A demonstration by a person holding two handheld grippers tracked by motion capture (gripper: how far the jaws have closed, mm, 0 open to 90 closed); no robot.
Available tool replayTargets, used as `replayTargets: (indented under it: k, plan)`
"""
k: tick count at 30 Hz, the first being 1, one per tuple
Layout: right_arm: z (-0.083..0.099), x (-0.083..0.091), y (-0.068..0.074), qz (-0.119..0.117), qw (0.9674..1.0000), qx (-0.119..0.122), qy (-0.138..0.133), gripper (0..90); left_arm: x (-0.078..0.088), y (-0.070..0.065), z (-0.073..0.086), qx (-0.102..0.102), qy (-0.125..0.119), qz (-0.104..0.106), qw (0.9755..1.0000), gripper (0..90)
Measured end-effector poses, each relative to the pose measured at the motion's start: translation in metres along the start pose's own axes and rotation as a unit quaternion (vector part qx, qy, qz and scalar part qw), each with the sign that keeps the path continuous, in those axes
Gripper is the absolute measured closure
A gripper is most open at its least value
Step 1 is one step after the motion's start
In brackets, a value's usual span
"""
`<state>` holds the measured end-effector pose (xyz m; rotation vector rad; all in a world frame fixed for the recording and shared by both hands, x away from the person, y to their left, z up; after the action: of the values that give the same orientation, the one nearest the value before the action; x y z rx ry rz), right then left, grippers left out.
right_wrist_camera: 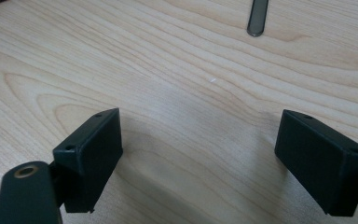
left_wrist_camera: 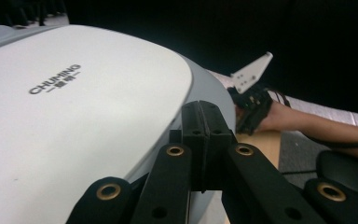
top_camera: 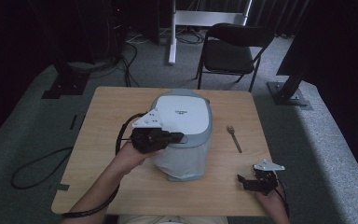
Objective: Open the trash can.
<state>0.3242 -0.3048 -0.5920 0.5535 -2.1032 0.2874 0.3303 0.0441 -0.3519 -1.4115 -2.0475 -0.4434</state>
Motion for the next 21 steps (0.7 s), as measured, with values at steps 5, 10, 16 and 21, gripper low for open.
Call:
replayTargets:
  k: [5,10,16,21]
  plan:
    - [0.0000,0.0000,0.0000,0.000,1.0000,0.000,0.000,14.1,-0.0012,-0.0015,0.0005,-0.005,0.002,0.006,1.0000,90.0]
    - [0.0002,0.0001,0.0000,0.000,1.0000,0.000,0.000,14.2,-0.0009,-0.0003,0.0026,-0.002,-0.004,0.013,0.9999,90.0]
    - [0.0003,0.0002,0.0001,0.000,1.0000,-0.001,0.000,14.3,0.0019,0.0027,-0.0001,0.010,-0.003,0.008,0.9999,81.7]
    - [0.0003,0.0002,0.0001,0.000,1.0000,-0.001,0.000,14.3,0.0058,0.0057,-0.0035,0.023,-0.006,-0.012,0.9997,59.1]
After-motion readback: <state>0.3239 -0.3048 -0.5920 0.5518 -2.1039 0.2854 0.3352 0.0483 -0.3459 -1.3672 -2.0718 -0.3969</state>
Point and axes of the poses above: each handheld gripper's, and its own axes: x roughly backward along the jaws, z roughly out of its underside, y roughly to its left, the point moved 6 cm from there along -x, roughly forward along the jaws, and after that the axes turned 13 degrees about y, right-handed, at the moved point
